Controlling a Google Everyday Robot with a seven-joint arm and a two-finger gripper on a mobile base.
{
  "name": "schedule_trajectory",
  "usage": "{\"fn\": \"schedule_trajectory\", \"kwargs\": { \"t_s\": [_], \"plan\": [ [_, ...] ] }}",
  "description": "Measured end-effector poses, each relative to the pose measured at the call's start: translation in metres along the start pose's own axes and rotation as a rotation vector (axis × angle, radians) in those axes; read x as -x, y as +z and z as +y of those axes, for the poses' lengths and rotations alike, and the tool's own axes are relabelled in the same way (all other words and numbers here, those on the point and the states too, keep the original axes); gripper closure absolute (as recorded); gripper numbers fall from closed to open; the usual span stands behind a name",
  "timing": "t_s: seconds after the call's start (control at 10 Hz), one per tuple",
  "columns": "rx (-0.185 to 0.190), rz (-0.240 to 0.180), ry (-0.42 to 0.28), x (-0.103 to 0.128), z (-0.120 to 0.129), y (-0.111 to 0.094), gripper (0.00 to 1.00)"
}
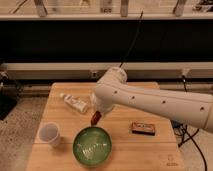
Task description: Place the pepper in the ceramic cup
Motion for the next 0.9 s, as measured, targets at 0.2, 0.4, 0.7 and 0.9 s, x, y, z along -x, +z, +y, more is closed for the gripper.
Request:
{"fn": "schedule_trajectory", "kwargs": {
  "t_s": [0.2, 0.4, 0.7, 0.9],
  "plan": [
    [0.0, -0.016, -0.043, 0.027, -0.02, -0.003, 1.0],
    [-0.002, -0.026, -0.082, 0.047, -0.032, -0.01, 1.0],
    [0.002, -0.052, -0.159, 0.083, -0.057, -0.015, 1.0],
    [0.001, -0.078, -0.198, 0.096, -0.073, -0.012, 1.0]
  ]
}}
